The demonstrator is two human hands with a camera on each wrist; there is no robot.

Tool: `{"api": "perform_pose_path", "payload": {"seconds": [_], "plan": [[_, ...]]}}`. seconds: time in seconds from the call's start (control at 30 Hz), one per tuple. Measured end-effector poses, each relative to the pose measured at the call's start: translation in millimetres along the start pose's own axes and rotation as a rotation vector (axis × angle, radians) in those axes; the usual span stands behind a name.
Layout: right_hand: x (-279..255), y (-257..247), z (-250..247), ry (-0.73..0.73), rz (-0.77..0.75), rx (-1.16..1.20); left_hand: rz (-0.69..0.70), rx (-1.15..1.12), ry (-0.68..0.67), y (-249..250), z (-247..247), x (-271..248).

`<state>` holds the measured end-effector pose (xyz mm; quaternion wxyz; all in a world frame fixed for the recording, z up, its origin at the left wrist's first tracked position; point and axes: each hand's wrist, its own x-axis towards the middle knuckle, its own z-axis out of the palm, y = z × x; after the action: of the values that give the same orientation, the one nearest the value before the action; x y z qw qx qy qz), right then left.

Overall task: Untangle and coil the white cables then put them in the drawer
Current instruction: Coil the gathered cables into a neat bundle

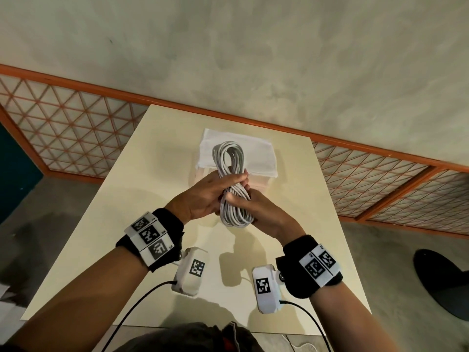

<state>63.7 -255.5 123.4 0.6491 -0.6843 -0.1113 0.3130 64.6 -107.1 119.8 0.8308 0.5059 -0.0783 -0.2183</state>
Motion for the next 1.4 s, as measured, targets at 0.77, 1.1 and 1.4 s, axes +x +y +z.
{"api": "perform_pose_path", "payload": {"seconds": [0.77, 1.1, 1.4], "plan": [[3, -6, 25, 0.157, -0.044, -0.16, 0.039, 0.105, 0.073, 0, -2, 1], [11, -11, 25, 0.188, 0.068, -0.377, 0.162, -0.447, 0.253, 20, 5, 5], [10, 0, 33, 0.251, 0.01, -0.702, 0.086, -0.356, 0.504, 15, -1, 16]]}}
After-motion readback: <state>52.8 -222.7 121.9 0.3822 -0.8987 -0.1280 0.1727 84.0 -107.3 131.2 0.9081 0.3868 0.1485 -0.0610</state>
